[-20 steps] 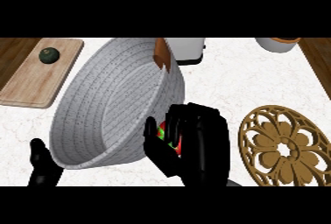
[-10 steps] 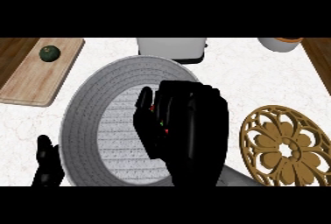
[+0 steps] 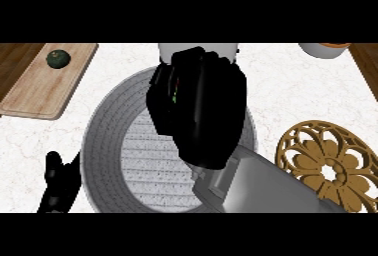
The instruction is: Pick the tomato from the placemat and place it in the basket
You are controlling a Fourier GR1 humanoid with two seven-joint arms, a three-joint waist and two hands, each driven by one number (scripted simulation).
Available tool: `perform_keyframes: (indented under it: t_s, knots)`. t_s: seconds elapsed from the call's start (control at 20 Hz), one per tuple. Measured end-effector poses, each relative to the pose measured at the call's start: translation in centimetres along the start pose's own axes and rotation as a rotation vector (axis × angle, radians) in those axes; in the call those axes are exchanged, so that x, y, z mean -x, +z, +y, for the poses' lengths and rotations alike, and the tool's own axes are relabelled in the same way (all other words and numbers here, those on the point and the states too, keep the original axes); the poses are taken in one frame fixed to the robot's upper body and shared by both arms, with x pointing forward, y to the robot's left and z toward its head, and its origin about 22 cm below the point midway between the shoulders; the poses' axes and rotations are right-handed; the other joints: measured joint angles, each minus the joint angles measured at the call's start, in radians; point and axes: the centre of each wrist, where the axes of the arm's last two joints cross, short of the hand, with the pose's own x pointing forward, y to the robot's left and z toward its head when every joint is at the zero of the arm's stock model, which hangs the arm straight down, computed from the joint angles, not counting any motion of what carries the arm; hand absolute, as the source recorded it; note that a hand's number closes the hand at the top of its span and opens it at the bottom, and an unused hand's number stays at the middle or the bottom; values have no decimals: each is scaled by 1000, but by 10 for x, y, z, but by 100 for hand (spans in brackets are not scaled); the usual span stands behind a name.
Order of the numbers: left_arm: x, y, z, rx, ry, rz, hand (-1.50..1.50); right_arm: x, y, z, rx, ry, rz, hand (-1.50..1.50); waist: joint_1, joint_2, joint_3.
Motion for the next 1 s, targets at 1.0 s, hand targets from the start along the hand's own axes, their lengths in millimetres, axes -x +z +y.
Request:
perform_keyframes:
  t_s: [1.0]
  knots:
    - [1, 2, 5, -18, 14, 20, 0, 63, -17, 44, 12, -35, 209, 150, -32, 2, 4]
